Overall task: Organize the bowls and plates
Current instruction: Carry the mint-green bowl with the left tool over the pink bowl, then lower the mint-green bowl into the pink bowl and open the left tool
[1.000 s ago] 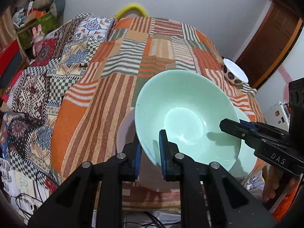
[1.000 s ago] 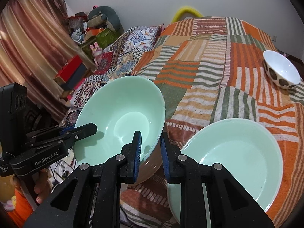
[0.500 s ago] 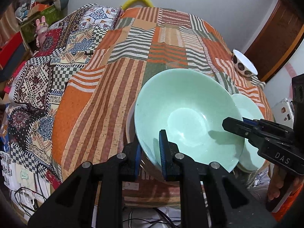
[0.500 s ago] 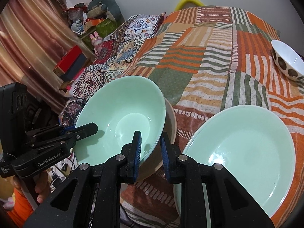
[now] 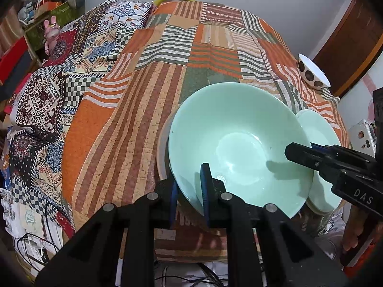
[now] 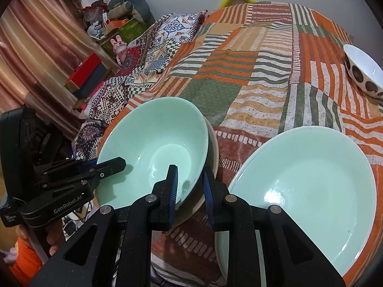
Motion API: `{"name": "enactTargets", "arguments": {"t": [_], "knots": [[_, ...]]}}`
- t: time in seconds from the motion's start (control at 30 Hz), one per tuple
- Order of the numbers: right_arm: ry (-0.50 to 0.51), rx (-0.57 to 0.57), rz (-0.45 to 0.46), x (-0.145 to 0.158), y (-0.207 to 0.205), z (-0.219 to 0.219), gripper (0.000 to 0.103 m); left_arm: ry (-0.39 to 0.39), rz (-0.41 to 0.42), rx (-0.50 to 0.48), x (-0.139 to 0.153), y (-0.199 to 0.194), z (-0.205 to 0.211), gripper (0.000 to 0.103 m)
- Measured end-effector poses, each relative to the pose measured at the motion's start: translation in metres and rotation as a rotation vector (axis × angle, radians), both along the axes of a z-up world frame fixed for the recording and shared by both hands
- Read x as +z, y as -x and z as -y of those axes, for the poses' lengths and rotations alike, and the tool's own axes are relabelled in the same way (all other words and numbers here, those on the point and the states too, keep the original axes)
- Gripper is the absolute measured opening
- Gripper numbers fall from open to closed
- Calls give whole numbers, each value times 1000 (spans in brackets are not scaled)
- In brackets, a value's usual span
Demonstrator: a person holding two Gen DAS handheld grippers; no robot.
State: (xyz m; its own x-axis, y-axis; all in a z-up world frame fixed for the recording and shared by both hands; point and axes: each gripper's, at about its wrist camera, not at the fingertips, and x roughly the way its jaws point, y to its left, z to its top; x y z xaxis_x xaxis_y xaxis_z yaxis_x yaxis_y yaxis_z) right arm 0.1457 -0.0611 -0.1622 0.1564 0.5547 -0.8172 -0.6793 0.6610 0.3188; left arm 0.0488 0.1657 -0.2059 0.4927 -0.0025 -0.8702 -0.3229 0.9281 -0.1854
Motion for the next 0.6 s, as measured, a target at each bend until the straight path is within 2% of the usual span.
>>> {"name": "enactTargets", "arguments": {"t": [0.37, 0.47, 0.6], "knots": [[41, 21, 61, 3, 4, -4, 21, -20, -17, -15, -3, -3, 2, 16], [70, 12, 124, 7, 7, -3, 21, -42, -14, -15, -2, -3, 3, 16], [47, 9, 112, 8, 2, 1, 22, -70, -17, -19, 1, -4, 5, 16]]}}
